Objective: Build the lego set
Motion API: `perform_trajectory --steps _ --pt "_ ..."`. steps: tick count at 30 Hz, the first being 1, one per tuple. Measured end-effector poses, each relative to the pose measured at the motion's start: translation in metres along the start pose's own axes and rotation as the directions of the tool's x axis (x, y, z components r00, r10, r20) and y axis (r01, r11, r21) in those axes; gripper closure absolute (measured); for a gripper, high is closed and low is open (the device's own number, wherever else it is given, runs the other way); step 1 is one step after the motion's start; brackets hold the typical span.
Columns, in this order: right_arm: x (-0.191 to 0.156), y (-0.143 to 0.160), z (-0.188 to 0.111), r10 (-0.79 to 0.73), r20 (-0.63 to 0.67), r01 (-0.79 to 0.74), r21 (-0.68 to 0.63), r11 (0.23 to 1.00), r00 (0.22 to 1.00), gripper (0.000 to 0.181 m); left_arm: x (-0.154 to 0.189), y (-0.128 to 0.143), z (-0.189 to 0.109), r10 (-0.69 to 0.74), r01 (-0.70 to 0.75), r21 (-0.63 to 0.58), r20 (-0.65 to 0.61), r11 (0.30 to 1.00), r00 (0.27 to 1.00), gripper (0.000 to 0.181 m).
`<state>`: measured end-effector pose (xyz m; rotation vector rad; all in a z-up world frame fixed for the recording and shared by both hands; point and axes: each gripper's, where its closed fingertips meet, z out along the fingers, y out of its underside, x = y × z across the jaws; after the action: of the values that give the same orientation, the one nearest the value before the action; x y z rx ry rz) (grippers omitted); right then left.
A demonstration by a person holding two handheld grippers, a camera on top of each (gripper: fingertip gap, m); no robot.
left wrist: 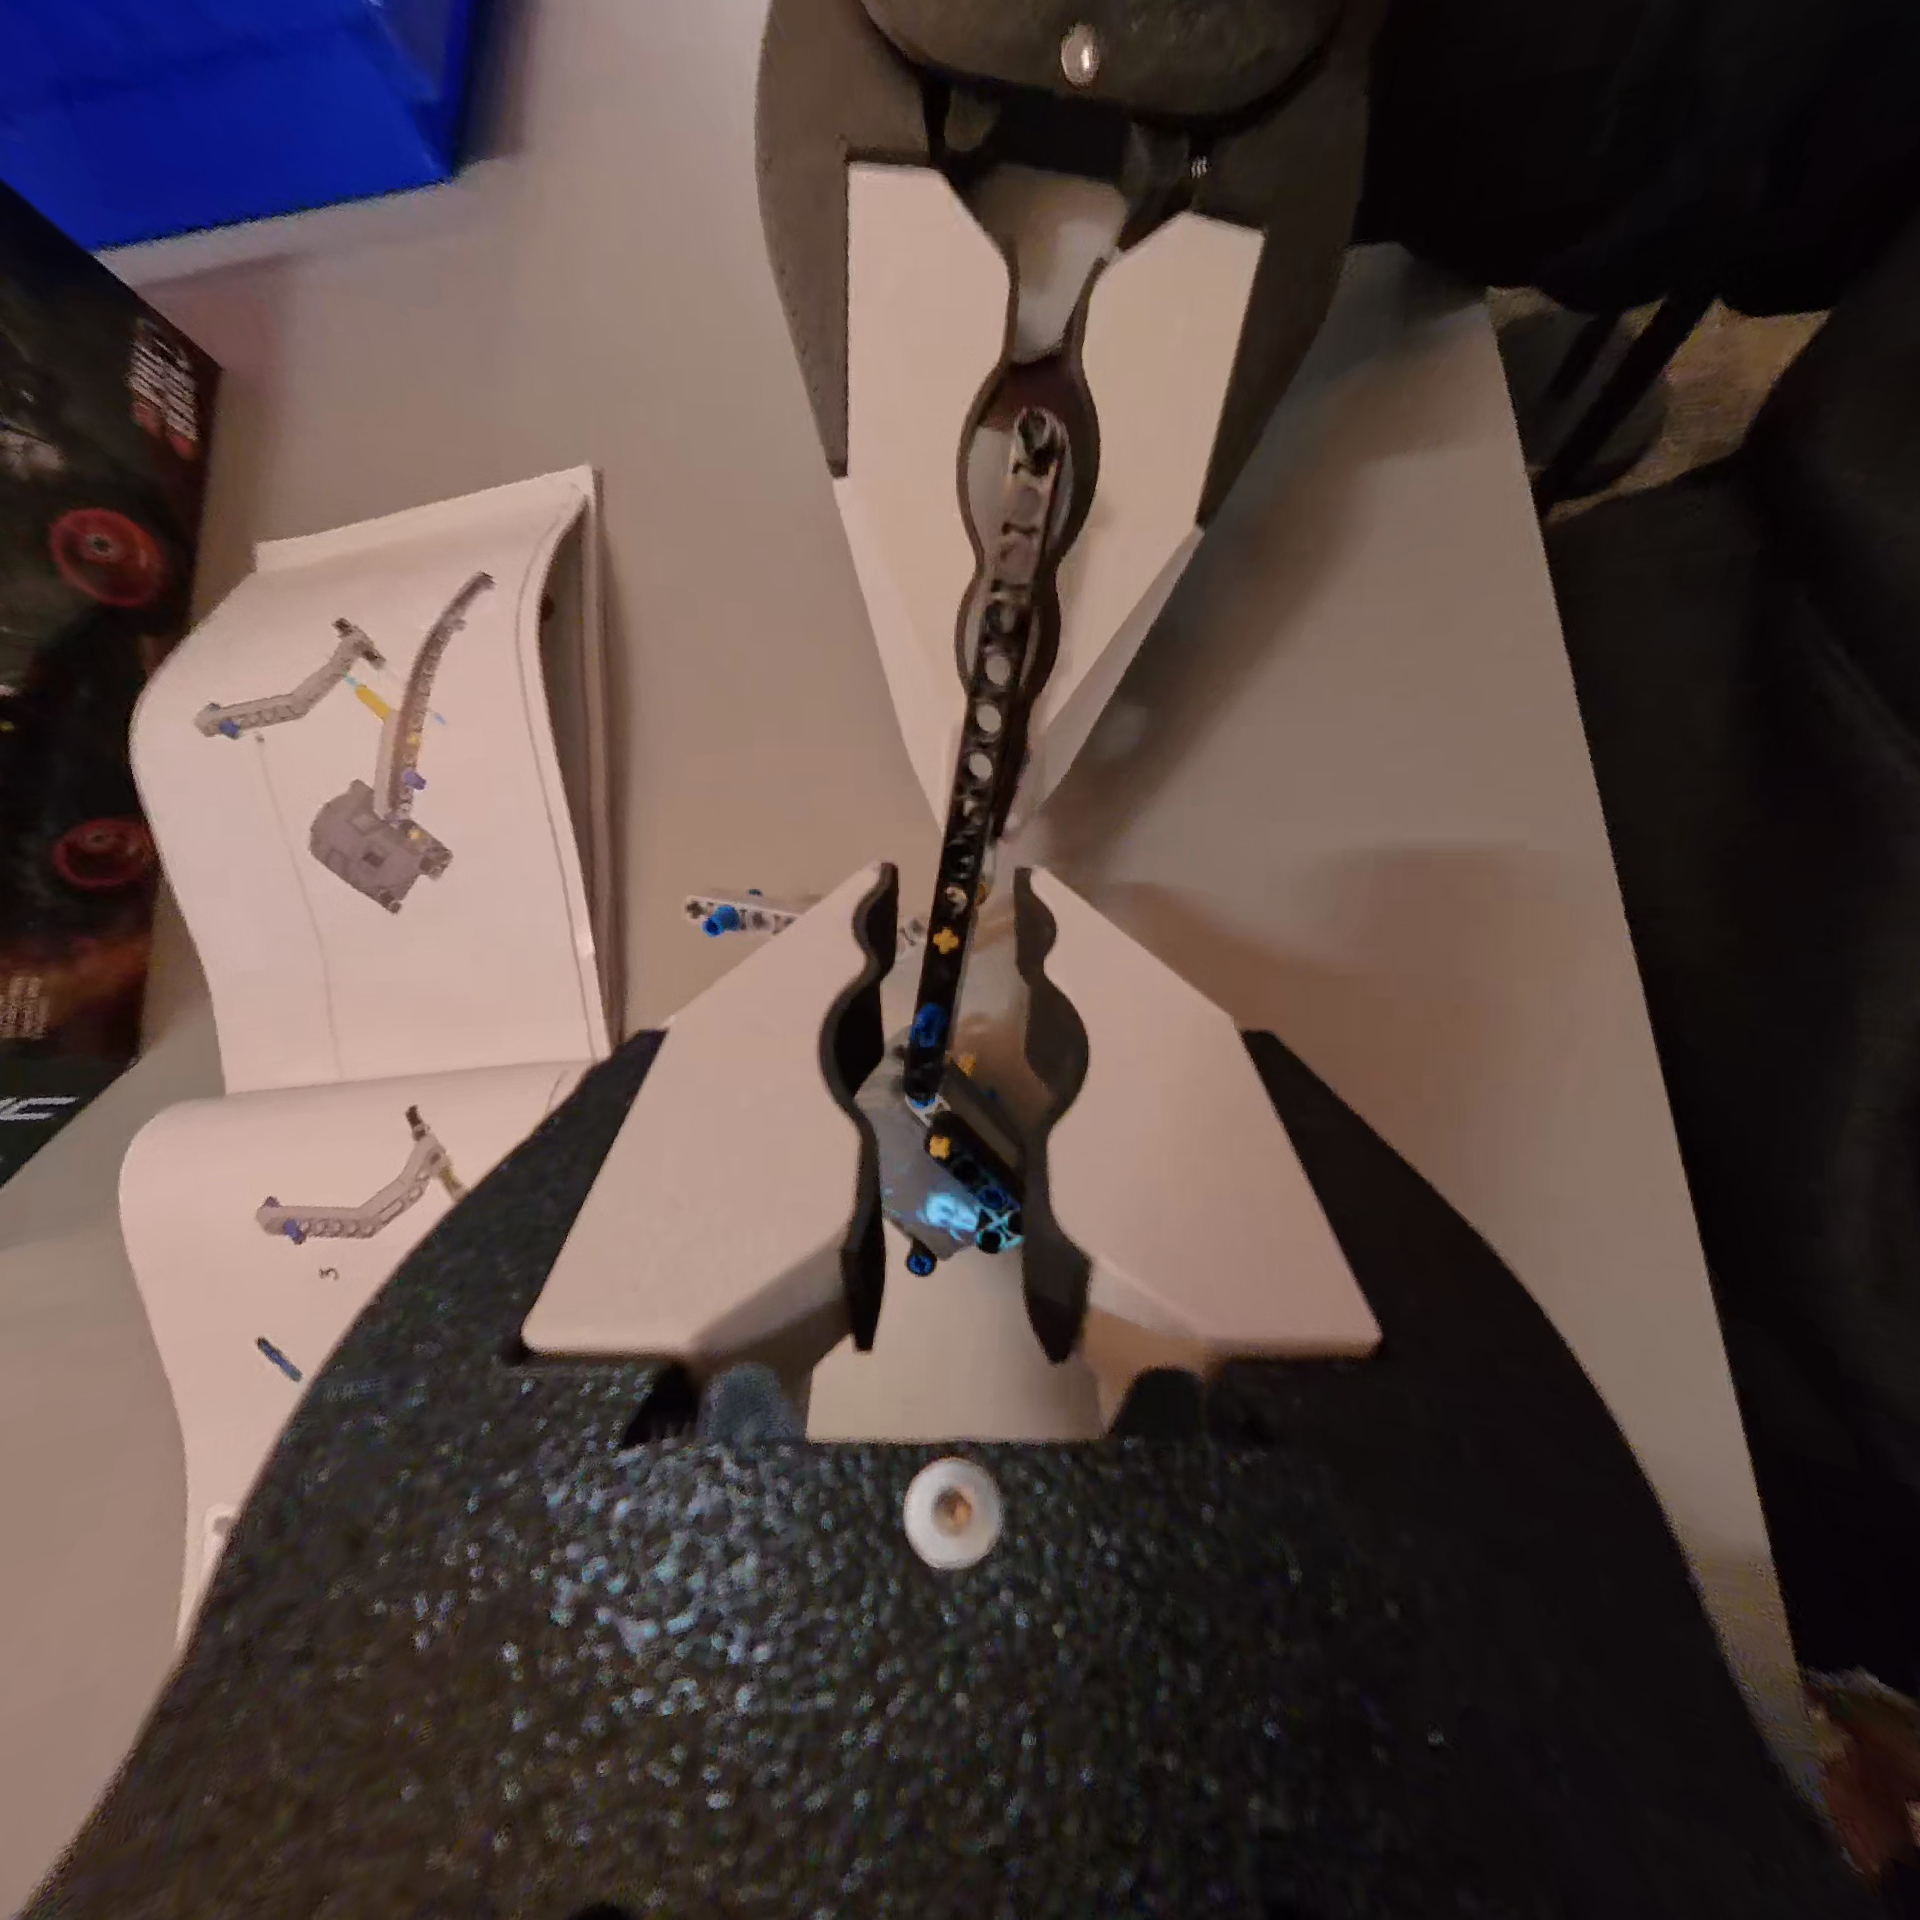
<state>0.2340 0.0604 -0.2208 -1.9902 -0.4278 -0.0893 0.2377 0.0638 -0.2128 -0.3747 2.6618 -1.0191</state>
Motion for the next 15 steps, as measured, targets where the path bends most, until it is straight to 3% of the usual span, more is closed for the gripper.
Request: perform_trajectory --steps 6,10,13,15 --pt "0.009 -0.005 0.0 -0.024 -0.053 0.025 0.013 1.0 0.998 0.177 -0.006 0.007 0.003 0.024 -0.023 -0.04 0.017 0.999 1.0 0.174" --pt "0.021 -0.01 -0.009 -0.005 -0.106 0.011 0.052 0.999 0.994 0.145 -0.012 0.004 -0.005 -0.051 0.051 0.077 0.009 0.996 0.999 0.177" --pt "0.023 -0.008 -0.01 0.042 -0.091 -0.033 0.097 0.995 0.995 0.143 -0.017 0.004 -0.011 -0.123 0.121 0.182 -0.003 0.976 0.992 0.177" --pt "0.025 0.005 -0.007 0.07 -0.078 -0.065 0.06 0.996 0.995 0.14 -0.019 0.005 -0.014 -0.147 0.144 0.22 -0.007 0.965 0.989 0.177"
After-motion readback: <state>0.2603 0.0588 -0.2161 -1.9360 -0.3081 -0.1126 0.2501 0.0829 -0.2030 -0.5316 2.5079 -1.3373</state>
